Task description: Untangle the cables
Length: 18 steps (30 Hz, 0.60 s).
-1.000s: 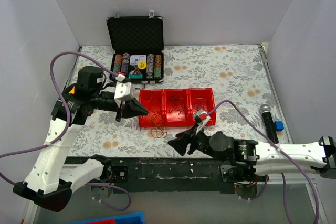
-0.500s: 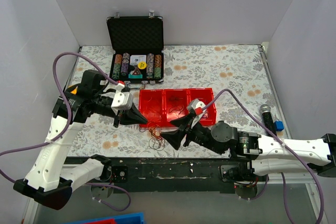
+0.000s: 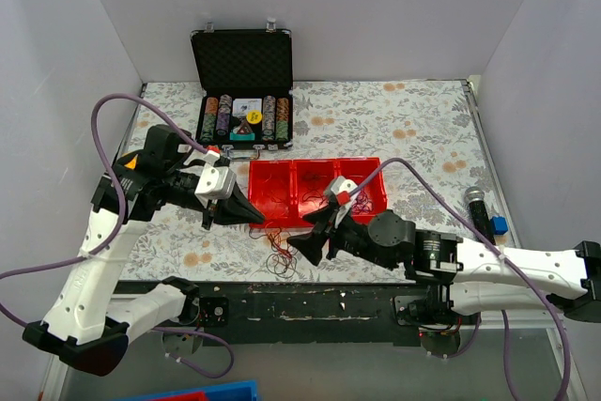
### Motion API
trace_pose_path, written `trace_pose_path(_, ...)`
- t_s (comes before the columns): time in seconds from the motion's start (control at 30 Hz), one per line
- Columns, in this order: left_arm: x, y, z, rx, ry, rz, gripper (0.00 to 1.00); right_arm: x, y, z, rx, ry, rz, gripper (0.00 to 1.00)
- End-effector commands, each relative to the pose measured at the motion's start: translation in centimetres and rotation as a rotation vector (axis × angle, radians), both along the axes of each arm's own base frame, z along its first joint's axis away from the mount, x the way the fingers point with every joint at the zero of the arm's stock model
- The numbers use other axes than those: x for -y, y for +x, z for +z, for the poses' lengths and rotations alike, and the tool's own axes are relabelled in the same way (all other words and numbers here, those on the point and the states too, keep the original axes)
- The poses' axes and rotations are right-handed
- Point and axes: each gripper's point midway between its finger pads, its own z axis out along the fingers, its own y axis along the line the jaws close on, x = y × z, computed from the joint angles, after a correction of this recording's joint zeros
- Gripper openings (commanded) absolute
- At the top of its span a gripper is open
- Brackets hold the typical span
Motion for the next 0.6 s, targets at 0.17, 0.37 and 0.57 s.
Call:
trace_pose_path(0.17,0.0,-1.5,1.9,0.034,-0.053,-0.042,0.0,-2.0,1.4,2.0,0.001,0.035,0.047,0.63)
trace_pose_path(0.37,-0.1,-1.5,2.0,0.049,-0.059,-0.039,0.0,-2.5,1.9,2.2,-0.019,0.055,0.065,0.44)
trace_pose_path(0.57,0.0,-1.5,2.0,0.048,-0.063,-0.034,0.0,-2.9,1.8,1.4,-0.038,0.047,0.077,0.31)
